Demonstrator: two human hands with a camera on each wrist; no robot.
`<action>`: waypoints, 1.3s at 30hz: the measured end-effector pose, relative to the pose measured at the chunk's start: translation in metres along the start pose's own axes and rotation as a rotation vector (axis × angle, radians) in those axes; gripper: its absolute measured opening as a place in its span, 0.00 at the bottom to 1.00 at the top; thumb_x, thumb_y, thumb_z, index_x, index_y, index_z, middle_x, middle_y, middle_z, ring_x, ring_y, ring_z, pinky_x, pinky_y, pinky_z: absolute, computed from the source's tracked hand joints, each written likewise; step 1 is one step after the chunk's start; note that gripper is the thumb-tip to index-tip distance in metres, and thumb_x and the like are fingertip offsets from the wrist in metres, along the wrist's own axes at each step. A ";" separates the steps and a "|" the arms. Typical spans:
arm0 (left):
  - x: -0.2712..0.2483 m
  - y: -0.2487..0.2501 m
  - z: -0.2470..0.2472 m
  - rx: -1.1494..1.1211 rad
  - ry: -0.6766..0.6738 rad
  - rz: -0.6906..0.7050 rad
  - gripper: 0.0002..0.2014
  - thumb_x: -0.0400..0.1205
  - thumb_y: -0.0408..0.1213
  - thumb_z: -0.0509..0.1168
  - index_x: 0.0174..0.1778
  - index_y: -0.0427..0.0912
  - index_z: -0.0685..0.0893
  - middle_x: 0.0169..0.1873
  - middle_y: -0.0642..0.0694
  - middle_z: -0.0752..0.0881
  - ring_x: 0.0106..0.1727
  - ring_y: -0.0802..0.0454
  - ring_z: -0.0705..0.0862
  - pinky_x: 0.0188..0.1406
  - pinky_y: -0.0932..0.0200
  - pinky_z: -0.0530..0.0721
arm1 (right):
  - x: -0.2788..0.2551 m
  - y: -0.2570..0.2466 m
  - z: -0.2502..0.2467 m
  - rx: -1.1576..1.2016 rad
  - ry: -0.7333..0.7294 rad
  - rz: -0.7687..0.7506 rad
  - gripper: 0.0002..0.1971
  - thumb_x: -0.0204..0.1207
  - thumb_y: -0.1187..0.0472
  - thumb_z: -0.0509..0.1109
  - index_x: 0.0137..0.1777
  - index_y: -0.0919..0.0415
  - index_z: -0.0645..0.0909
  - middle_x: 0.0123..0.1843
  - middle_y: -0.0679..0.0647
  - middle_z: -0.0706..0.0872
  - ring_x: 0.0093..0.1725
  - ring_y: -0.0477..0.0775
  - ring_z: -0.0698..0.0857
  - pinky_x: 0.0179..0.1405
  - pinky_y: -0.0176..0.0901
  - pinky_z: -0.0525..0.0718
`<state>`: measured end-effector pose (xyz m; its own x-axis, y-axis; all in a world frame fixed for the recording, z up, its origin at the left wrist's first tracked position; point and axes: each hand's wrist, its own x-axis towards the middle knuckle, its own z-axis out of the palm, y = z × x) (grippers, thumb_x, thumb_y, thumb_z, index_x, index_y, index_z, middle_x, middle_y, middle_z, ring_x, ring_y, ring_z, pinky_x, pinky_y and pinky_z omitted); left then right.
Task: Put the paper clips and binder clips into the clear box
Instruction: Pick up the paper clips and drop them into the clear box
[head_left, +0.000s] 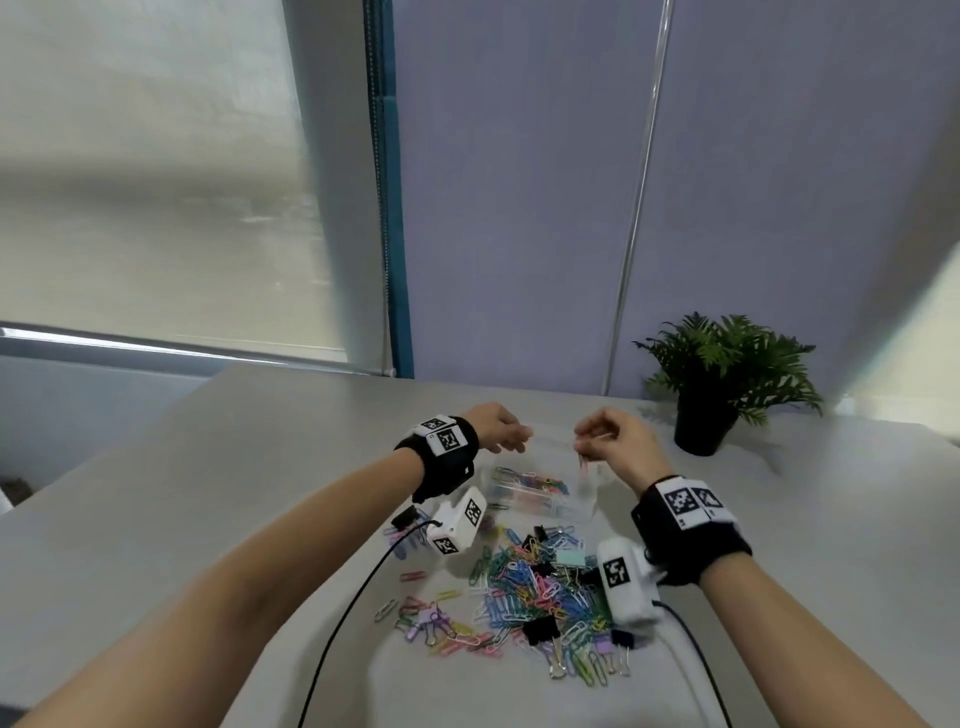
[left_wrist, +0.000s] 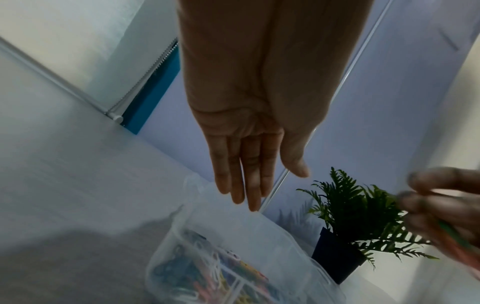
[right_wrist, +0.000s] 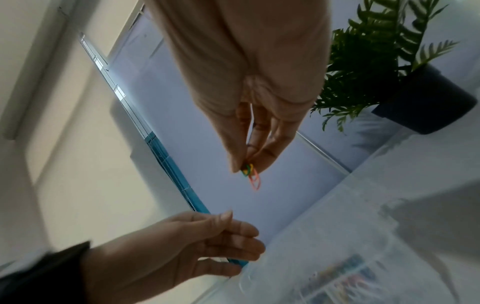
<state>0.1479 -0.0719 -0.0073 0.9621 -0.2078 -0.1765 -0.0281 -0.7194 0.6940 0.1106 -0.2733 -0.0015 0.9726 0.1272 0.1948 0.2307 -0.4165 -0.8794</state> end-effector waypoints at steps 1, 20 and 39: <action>-0.007 -0.002 -0.004 0.014 0.001 0.019 0.18 0.84 0.42 0.61 0.59 0.30 0.84 0.57 0.38 0.87 0.51 0.53 0.82 0.45 0.65 0.81 | 0.007 -0.001 0.003 -0.007 0.014 -0.013 0.13 0.66 0.79 0.72 0.35 0.60 0.79 0.31 0.54 0.82 0.31 0.50 0.82 0.31 0.32 0.84; -0.136 -0.097 -0.006 0.636 -0.147 -0.161 0.22 0.80 0.37 0.66 0.71 0.45 0.76 0.66 0.37 0.75 0.67 0.41 0.76 0.65 0.57 0.71 | -0.002 -0.025 0.133 -0.881 -0.800 -0.386 0.17 0.75 0.66 0.70 0.63 0.58 0.79 0.63 0.59 0.83 0.61 0.59 0.82 0.60 0.50 0.80; -0.115 -0.107 0.008 0.458 0.016 -0.284 0.17 0.75 0.37 0.72 0.59 0.35 0.84 0.59 0.37 0.85 0.63 0.43 0.81 0.58 0.58 0.77 | -0.004 -0.012 0.157 -0.723 -0.765 -0.267 0.08 0.70 0.74 0.72 0.48 0.69 0.84 0.49 0.63 0.90 0.51 0.60 0.88 0.52 0.48 0.86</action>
<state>0.0377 0.0237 -0.0668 0.9530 0.0441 -0.2998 0.1215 -0.9620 0.2447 0.0990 -0.1270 -0.0600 0.6692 0.7156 -0.2005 0.6392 -0.6918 -0.3358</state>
